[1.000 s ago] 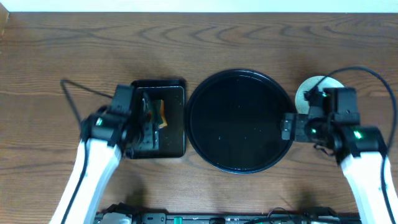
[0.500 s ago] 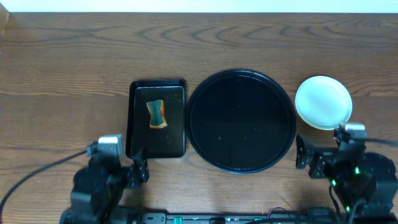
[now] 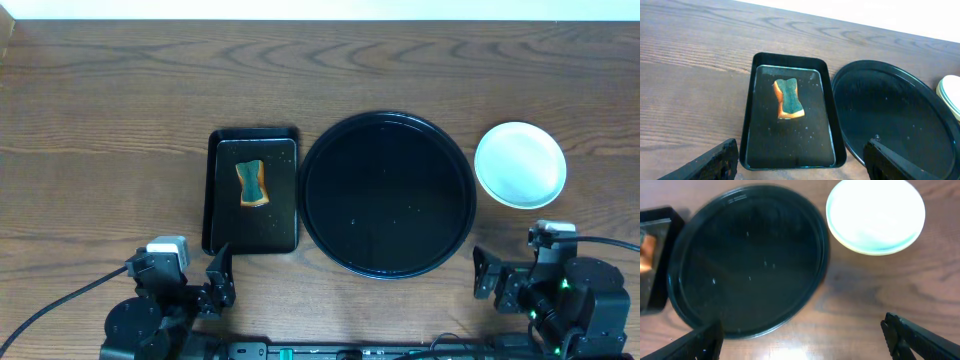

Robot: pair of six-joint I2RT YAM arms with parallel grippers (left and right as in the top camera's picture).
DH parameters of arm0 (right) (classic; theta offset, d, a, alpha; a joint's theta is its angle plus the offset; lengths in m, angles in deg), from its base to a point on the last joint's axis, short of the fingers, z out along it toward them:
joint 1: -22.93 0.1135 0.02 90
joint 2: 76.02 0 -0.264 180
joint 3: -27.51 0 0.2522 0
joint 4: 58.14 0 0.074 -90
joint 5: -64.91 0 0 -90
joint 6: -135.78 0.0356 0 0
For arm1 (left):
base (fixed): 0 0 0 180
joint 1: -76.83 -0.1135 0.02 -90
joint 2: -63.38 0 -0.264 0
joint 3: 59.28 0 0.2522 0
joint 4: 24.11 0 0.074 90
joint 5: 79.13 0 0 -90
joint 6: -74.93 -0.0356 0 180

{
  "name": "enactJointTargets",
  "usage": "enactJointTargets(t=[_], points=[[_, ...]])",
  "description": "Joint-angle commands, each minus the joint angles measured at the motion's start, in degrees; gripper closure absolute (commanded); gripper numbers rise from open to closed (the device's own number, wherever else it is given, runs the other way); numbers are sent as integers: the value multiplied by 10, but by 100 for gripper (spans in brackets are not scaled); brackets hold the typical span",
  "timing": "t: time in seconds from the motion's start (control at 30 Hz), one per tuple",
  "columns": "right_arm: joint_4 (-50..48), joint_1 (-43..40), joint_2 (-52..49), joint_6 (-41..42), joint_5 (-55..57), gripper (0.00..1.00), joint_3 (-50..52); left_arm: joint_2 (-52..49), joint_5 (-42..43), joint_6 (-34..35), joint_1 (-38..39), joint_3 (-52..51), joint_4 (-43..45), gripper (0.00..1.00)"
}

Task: Clean dirty plates on tray and stack at the side

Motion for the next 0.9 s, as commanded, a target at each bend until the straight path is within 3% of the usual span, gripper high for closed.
enactJointTargets(t=[0.0,0.5,0.87], points=[[7,3,2,6,6,1,4,3,2,3,-2,-6,0,19],[-15,3,36,0,25,1,18,3,2,3,-2,-6,0,19],[-334,22,193,0,21,1,216,3,1,3,-2,-6,0,19]])
